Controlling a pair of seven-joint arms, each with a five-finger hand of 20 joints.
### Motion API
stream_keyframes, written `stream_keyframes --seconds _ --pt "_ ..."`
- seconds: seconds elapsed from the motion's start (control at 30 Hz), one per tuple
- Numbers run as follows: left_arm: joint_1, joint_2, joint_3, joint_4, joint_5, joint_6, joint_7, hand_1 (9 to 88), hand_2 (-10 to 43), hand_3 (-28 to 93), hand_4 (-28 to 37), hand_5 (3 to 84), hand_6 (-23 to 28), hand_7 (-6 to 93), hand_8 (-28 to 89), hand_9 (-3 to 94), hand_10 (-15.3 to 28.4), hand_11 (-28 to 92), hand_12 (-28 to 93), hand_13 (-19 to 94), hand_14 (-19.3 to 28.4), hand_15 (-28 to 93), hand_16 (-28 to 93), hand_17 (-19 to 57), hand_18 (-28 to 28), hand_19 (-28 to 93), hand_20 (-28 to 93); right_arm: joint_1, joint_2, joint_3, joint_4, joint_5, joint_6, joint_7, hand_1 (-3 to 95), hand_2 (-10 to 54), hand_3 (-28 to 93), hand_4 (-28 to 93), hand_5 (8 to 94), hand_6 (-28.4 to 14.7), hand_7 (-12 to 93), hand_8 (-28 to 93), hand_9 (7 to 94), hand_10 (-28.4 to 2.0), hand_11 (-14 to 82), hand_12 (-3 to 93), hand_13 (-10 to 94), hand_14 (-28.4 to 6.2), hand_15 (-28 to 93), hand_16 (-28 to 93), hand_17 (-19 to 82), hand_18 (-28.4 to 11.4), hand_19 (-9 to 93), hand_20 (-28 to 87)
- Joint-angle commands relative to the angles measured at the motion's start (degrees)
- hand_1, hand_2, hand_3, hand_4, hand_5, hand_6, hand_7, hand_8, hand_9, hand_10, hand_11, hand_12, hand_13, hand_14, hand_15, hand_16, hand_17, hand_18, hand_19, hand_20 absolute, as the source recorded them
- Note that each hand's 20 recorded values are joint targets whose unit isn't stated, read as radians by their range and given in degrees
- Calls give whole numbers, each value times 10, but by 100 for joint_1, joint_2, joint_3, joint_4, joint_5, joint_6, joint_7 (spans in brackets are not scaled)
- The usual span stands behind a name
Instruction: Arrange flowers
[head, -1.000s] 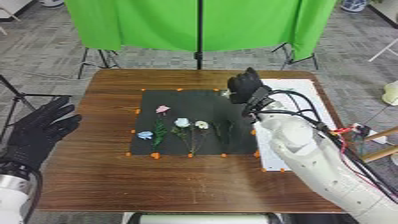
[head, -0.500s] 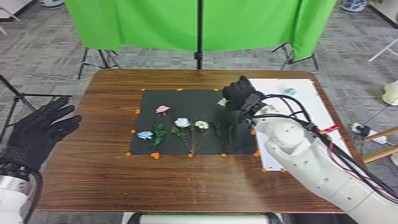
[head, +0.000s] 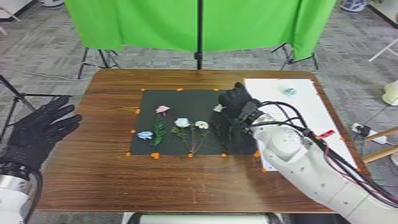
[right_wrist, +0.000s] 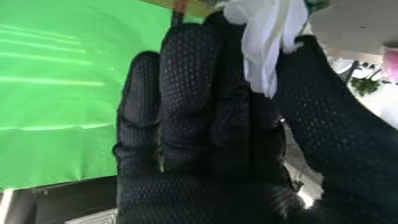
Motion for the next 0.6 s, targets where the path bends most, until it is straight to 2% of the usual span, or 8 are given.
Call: stream_keyframes --seconds 0.03,0.17,0.33,0.43,0.5,0.6 --pt "66 -43 15 10 23 -1 -33 257 49 718 -248 365 32 155 -96 309 118 210 86 263 150 451 -50 -70 212 534 78 -150 32 111 -142 -74 -193 -141 455 -75 817 -283 691 66 473 -86 871 -18 157 424 725 1 504 339 264 -143 732 307" --pt "70 -47 10 10 16 0 -39 256 49 719 -248 365 31 156 -98 309 118 210 85 265 149 452 -51 -70 212 534 78 -182 62 91 -199 -124 -382 -195 428 -79 811 -283 669 62 481 -93 846 -22 175 409 705 -8 516 322 256 -143 726 309" --pt "69 -43 5 6 25 0 -37 256 49 720 -249 365 31 158 -99 309 118 211 85 264 149 452 -50 -69 212 534 79 -256 67 218 -284 -135 -606 -238 353 -91 788 -283 637 57 483 -101 780 -38 303 296 674 -19 563 229 240 -145 713 319" --pt "90 -46 -5 -1 22 3 -19 256 49 719 -250 364 31 159 -99 309 118 210 85 265 147 449 -50 -69 211 533 79 -265 58 303 -326 0 -596 -165 296 -95 807 -283 629 62 435 -99 750 -49 349 236 657 -22 571 221 234 -144 707 321" --pt "97 -50 -4 0 20 2 -17 256 48 721 -251 365 31 159 -99 309 118 210 85 266 147 448 -49 -69 211 533 79 -289 32 431 -372 232 -622 -127 251 -95 839 -283 625 62 411 -210 730 -57 353 230 645 -27 577 217 226 -149 706 325" --pt "102 -63 -12 -1 22 2 -16 255 48 721 -251 365 31 160 -100 310 119 210 85 267 147 447 -49 -69 211 533 80 -304 -18 617 -387 488 -460 -81 206 -89 841 -283 600 52 402 -223 697 -67 354 231 622 -38 589 218 217 -155 705 327"
